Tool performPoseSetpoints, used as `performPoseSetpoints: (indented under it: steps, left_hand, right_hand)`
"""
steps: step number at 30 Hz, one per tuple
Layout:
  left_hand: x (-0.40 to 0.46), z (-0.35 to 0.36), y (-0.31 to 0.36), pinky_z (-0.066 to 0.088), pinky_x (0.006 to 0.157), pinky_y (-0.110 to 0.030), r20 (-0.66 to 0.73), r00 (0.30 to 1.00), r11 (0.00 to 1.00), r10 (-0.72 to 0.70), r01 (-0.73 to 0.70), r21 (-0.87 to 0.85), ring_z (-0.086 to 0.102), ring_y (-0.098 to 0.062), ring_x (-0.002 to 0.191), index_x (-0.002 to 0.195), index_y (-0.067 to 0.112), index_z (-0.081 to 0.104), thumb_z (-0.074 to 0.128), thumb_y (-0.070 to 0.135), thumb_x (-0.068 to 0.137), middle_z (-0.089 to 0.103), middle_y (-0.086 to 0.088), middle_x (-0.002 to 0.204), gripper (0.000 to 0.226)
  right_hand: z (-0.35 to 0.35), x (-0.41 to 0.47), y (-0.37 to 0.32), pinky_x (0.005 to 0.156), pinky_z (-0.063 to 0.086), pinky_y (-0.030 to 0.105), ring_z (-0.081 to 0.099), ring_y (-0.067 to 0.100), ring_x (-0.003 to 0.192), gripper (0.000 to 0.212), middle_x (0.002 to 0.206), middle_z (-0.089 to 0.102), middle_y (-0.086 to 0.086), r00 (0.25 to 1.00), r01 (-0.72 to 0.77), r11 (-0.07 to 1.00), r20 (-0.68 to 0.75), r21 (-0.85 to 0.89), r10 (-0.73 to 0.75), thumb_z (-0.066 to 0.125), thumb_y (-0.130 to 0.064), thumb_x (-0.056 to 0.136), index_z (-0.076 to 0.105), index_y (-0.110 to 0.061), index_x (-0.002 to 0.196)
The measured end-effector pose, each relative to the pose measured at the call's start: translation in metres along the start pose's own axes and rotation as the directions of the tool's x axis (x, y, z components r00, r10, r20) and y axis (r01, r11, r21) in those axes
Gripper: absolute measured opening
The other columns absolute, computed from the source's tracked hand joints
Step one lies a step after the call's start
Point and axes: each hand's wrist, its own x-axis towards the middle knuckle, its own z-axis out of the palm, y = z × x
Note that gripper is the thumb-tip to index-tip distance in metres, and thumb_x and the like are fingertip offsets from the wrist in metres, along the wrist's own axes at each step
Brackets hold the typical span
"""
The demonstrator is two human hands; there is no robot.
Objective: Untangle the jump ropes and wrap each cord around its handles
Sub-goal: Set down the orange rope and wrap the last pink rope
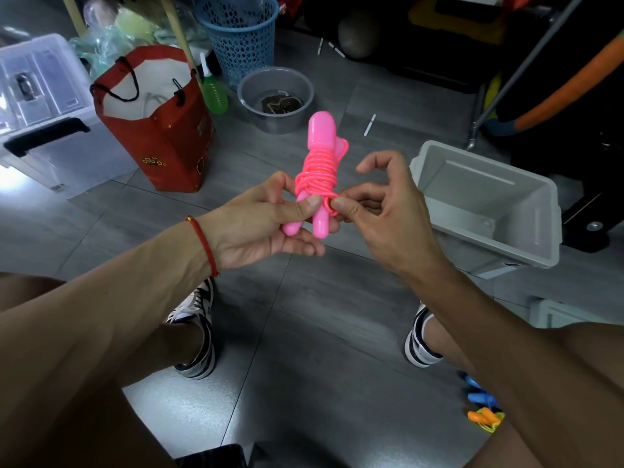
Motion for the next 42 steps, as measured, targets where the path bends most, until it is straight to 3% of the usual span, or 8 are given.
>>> performPoseSetpoints:
  steps: [5, 11, 20, 28, 32, 35, 39, 42]
  left_hand:
    - [0.002, 0.005, -0.007, 0.058, 0.059, -0.033, -0.028, 0.997, 0.997, 0.065, -0.066, -0.026, 0.069, -0.035, 0.067, 0.111, 0.018, 0.034, 0.059, 0.016, 0.094, 0.065, -0.037, 0.111, 0.03]
    - [0.006, 0.01, -0.01, 0.059, 0.06, -0.035, -0.112, 0.978, 0.984, 0.175, -0.178, -0.022, 0.068, -0.033, 0.064, 0.114, 0.017, 0.036, 0.056, 0.012, 0.098, 0.068, -0.031, 0.101, 0.026]
    - [0.011, 0.013, -0.008, 0.058, 0.064, -0.035, -0.233, 0.95, 0.973, 0.206, -0.224, -0.052, 0.069, -0.033, 0.066, 0.109, 0.015, 0.038, 0.064, 0.016, 0.093, 0.07, -0.027, 0.097, 0.03]
    - [0.014, 0.019, -0.006, 0.058, 0.068, -0.038, -0.232, 0.958, 0.974, 0.168, -0.197, -0.107, 0.069, -0.037, 0.071, 0.113, 0.015, 0.039, 0.058, 0.011, 0.099, 0.065, -0.035, 0.1, 0.024]
    - [0.019, 0.013, 0.0, 0.056, 0.065, -0.038, -0.193, 0.977, 0.983, 0.096, -0.124, -0.138, 0.066, -0.034, 0.068, 0.118, 0.014, 0.044, 0.067, 0.023, 0.094, 0.066, -0.026, 0.097, 0.034]
    - [0.026, 0.012, -0.004, 0.045, 0.056, -0.029, -0.185, 0.979, 0.996, 0.082, -0.087, -0.019, 0.056, -0.025, 0.061, 0.116, 0.006, 0.056, 0.072, 0.042, 0.087, 0.063, -0.013, 0.081, 0.049]
    - [0.028, 0.01, -0.004, 0.036, 0.049, -0.023, -0.179, 0.984, 0.994, 0.01, -0.03, -0.105, 0.048, -0.019, 0.057, 0.091, 0.007, 0.062, 0.069, 0.043, 0.088, 0.062, -0.012, 0.085, 0.037]
    - [0.03, 0.009, 0.003, 0.028, 0.045, -0.021, -0.118, 0.993, 0.991, 0.009, -0.025, -0.132, 0.039, -0.012, 0.051, 0.083, -0.002, 0.058, 0.063, 0.04, 0.091, 0.06, -0.01, 0.075, 0.043]
  right_hand:
    - [0.002, 0.003, 0.005, 0.074, 0.057, 0.038, 0.068, 0.014, 0.073, 0.01, 0.079, 0.067, 0.0, 0.987, 0.158, 0.985, -0.006, -0.065, -0.158, 0.068, 0.0, 0.089, 0.059, -0.005, 0.091]
    - [0.003, 0.005, 0.014, 0.076, 0.058, 0.044, 0.071, 0.018, 0.078, 0.01, 0.082, 0.07, -0.001, 0.967, 0.234, 0.965, -0.072, -0.12, -0.244, 0.063, 0.004, 0.089, 0.068, -0.004, 0.089]
    - [0.013, 0.003, 0.015, 0.09, 0.057, 0.031, 0.073, 0.008, 0.097, 0.016, 0.104, 0.077, -0.003, 0.978, 0.097, 0.995, -0.186, 0.034, -0.089, 0.073, -0.009, 0.089, 0.078, -0.009, 0.105]
    - [0.016, 0.011, 0.004, 0.078, 0.058, 0.026, 0.072, 0.009, 0.08, 0.017, 0.086, 0.076, -0.005, 0.966, 0.032, 0.999, -0.257, 0.032, -0.023, 0.082, -0.021, 0.08, 0.077, -0.008, 0.09]
    - [0.014, 0.013, 0.007, 0.08, 0.055, 0.037, 0.067, 0.015, 0.085, 0.011, 0.092, 0.072, -0.002, 0.964, 0.15, 0.973, -0.191, -0.178, -0.183, 0.071, -0.017, 0.089, 0.07, -0.006, 0.088]
    - [0.016, 0.011, 0.013, 0.085, 0.05, 0.039, 0.059, 0.019, 0.095, 0.009, 0.101, 0.063, 0.004, 0.964, 0.239, 0.927, -0.042, -0.288, -0.262, 0.064, -0.012, 0.093, 0.062, -0.003, 0.09]
    - [0.003, 0.015, 0.02, 0.088, 0.049, 0.031, 0.054, 0.018, 0.109, 0.007, 0.115, 0.051, 0.004, 0.982, 0.187, 0.965, 0.042, -0.182, -0.183, 0.064, -0.018, 0.094, 0.065, -0.012, 0.095]
    - [-0.01, 0.017, 0.022, 0.083, 0.052, 0.035, 0.057, 0.018, 0.099, 0.002, 0.109, 0.051, 0.005, 0.985, 0.077, 0.996, 0.158, -0.048, -0.069, 0.061, -0.023, 0.096, 0.063, -0.023, 0.096]
